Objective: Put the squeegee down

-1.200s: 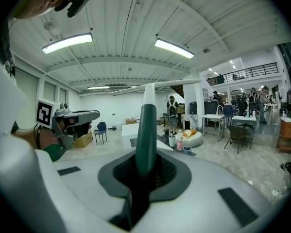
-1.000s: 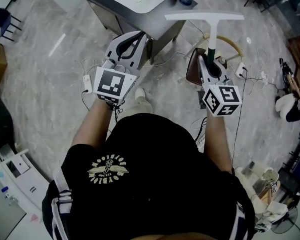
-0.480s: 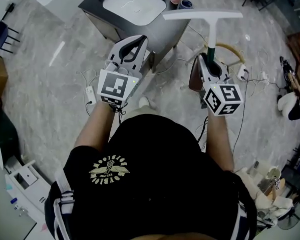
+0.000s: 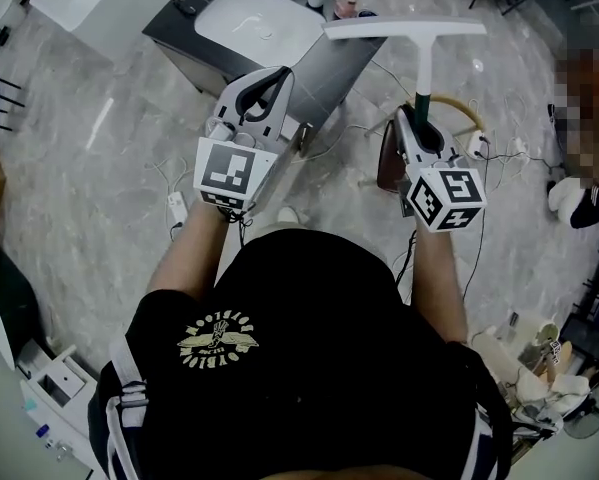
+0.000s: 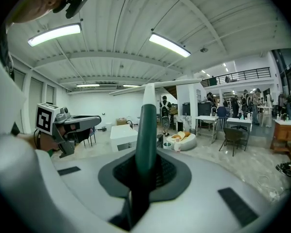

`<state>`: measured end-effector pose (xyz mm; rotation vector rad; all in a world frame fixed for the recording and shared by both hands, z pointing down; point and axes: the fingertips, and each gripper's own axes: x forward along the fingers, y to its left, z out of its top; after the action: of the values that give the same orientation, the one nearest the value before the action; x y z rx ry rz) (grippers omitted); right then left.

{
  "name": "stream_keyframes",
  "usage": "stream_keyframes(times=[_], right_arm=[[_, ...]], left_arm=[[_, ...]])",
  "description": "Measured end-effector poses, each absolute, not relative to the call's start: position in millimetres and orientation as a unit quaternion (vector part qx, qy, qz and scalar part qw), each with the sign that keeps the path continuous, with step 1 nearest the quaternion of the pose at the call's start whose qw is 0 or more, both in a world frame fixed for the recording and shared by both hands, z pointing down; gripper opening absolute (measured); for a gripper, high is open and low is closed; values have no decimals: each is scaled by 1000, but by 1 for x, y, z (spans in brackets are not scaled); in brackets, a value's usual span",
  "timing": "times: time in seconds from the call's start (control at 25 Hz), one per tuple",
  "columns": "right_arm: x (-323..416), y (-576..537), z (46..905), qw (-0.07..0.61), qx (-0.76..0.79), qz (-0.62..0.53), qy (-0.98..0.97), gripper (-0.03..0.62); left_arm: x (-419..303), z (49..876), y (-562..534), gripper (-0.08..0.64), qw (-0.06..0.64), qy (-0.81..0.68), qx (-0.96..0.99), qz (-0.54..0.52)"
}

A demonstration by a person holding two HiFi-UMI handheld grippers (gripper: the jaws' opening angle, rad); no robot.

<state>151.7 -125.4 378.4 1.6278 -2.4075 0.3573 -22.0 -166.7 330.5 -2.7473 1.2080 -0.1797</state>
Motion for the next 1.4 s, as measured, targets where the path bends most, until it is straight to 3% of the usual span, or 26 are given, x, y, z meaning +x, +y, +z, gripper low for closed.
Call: stream_keyframes(times=[1.4], right_arm=[[134, -110, 428, 141, 529, 176, -818, 49]], left_arm=[[-31, 338, -145, 25, 56, 411, -906, -88]])
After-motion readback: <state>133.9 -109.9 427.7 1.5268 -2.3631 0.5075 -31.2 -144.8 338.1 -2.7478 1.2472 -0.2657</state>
